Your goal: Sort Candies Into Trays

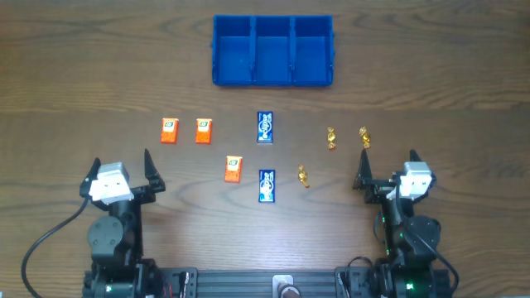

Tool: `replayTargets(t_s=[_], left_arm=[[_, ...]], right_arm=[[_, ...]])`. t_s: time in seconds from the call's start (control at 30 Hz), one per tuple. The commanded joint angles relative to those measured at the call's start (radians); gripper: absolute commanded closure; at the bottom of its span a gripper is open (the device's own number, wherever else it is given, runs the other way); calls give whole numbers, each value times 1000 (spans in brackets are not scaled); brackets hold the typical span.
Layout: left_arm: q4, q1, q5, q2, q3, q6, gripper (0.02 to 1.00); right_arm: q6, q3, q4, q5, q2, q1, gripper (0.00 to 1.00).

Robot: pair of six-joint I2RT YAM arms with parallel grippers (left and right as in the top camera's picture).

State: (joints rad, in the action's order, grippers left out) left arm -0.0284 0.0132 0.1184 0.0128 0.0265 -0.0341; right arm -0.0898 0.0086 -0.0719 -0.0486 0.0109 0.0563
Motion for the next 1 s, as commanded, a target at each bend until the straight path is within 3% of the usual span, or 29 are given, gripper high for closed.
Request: replayTargets(t_s=[0.03, 0.9, 1.0], left_arm=[[-36, -4, 19, -10, -22, -11, 20], [-38, -5, 11, -10, -22, -10, 20], [-20, -4, -8, -10, -20, 51, 20]], right_arm=[[13, -1, -6, -12, -6, -7, 3], [13, -1, -6, -12, -6, -7, 3], [13, -1, -6, -12, -6, -7, 3]])
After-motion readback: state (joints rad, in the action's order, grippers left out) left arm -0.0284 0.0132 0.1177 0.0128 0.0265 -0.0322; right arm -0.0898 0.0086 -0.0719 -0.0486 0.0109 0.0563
